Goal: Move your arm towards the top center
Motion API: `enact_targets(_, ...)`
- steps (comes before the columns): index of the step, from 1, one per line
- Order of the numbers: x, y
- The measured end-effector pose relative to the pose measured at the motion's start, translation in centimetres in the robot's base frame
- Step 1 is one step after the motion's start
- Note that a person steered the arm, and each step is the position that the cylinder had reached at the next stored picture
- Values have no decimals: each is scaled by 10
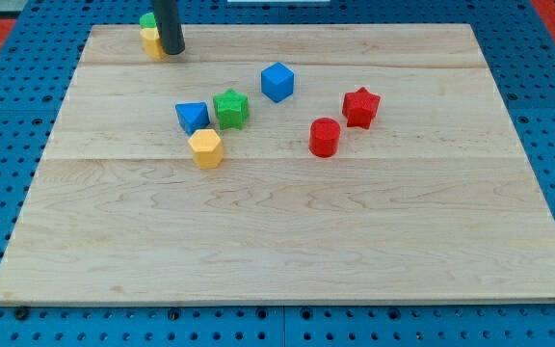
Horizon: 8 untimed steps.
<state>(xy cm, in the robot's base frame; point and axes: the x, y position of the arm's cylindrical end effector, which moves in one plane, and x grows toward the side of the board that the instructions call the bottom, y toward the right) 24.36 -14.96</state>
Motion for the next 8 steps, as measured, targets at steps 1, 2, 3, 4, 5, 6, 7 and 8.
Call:
enact_targets(1,-15,36)
enact_targets(2,-51,46)
enact_targets(3,-51,34)
enact_targets(4,-52,9)
enact_targets(5,-52,7)
enact_targets(6,-52,8)
enact_targets(7,-51,17)
enact_targets(8,-51,20)
